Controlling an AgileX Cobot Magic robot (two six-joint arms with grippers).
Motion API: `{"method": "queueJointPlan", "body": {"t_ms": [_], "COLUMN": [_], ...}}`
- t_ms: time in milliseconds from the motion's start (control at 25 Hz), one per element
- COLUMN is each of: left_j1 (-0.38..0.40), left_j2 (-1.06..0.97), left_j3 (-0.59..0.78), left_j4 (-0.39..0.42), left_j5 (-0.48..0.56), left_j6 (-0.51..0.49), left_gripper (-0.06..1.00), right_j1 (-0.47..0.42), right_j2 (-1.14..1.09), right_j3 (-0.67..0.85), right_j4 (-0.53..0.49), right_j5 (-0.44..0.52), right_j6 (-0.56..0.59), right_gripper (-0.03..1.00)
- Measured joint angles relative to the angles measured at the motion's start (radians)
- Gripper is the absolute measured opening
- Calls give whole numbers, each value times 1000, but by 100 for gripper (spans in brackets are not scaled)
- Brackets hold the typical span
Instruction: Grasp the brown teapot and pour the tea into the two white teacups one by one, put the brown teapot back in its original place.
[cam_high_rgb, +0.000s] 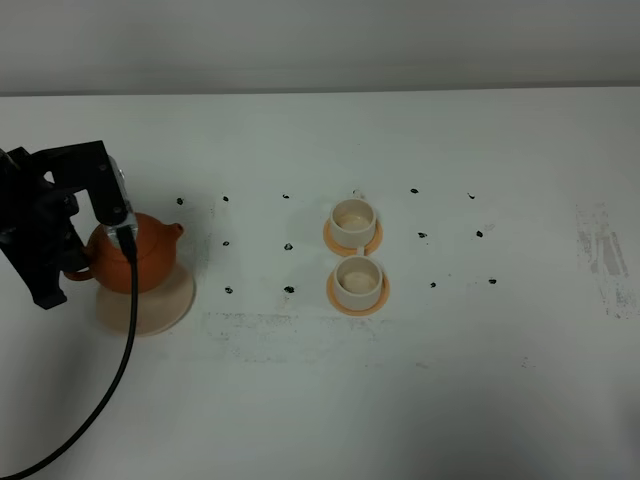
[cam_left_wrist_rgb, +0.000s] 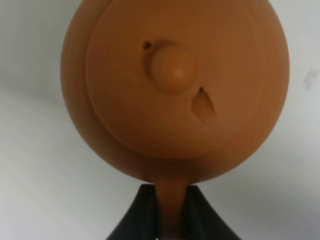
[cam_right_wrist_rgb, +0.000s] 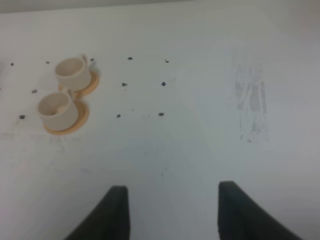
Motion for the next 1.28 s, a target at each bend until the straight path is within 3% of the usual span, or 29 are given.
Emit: {"method": "queueJointPlan", "body": {"t_ms": [640,1000,1280], "left_j1": [-262,-345,-390], "left_j2": [177,211,211], "left_j3": [-299,-315,-315], "left_j4": [1,23,105], "left_j5": [-6,-46,-61], "left_j6": [20,96,105], "left_gripper": [13,13,13], "right_j1": [0,0,0], "right_j2": [0,0,0], "right_j3": [0,0,0], "right_j4": [0,0,0], "right_j5": [0,0,0], "right_j6": [0,0,0], "right_gripper": [43,43,43]}}
